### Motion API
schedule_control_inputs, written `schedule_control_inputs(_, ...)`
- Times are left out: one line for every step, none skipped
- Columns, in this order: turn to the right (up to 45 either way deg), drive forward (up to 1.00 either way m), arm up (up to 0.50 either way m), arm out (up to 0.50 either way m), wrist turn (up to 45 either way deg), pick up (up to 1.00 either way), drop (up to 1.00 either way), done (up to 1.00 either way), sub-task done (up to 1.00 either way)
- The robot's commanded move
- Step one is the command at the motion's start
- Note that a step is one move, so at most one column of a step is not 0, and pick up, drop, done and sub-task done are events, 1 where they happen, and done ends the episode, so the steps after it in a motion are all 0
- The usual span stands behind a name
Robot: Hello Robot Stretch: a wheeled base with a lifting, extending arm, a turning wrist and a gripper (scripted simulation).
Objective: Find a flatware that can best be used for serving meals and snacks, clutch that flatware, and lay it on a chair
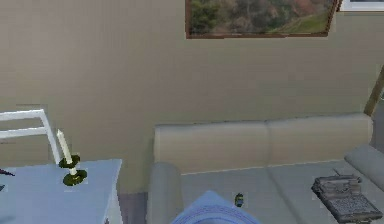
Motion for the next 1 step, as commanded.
schedule_control_inputs(-18.0, 0.0, 0.0, 0.0, 0.0, 0.0, 0.0, 0.0, 0.0)
